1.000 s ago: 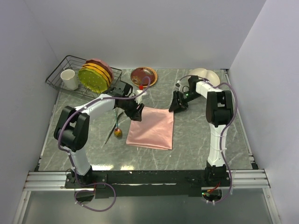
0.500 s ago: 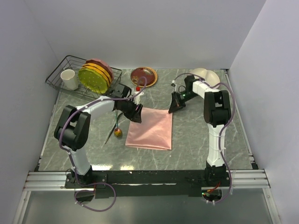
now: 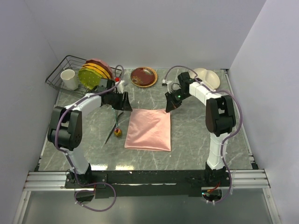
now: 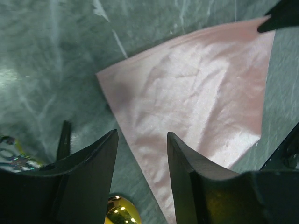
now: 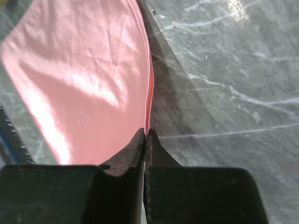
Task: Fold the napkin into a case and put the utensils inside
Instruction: Pick up the lower triangle-folded napkin from the center of the board, then fold the lower triangle-folded napkin at the center of the board.
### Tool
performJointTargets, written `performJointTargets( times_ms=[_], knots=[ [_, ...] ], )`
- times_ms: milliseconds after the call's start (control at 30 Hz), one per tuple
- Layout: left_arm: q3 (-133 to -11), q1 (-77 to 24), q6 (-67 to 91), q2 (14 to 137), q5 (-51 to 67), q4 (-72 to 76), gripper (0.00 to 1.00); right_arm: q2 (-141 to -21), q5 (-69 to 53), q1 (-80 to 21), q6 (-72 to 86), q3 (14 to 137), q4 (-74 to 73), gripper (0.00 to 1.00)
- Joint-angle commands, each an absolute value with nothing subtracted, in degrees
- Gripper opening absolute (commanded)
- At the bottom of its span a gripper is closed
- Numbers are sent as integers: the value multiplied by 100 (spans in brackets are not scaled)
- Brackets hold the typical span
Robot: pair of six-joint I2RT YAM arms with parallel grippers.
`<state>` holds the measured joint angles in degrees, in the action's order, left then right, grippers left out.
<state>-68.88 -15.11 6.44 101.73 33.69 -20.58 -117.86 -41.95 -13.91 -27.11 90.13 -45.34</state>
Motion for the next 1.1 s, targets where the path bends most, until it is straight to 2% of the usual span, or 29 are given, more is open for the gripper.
performJointTargets(
  times_ms=[0, 233, 333, 533, 1067],
  knots=[
    [-7242, -1170, 1125, 10037, 3647, -1951, 52, -11374, -3824, -1599, -3348, 8807, -4210, 0],
    [-7243, -1011, 1037, 9994, 4086, -1935, 51, -11031, -3463, -2030, -4051, 8332, -3859, 0],
    [-6892, -906, 1483, 9792, 4148, -1444, 49, -10803, -3436, -2170, -4376, 8122, -3762, 0],
    [-6890, -765, 1503, 9861, 4017, -1467, 49, -10503, -3542, -2425, -5044, 7866, -3753, 0],
    [-6900, -501, 1433, 9782, 3902, -1565, 48, -9923, -3665, -2874, -7934, 6874, -4078, 0]
  ],
)
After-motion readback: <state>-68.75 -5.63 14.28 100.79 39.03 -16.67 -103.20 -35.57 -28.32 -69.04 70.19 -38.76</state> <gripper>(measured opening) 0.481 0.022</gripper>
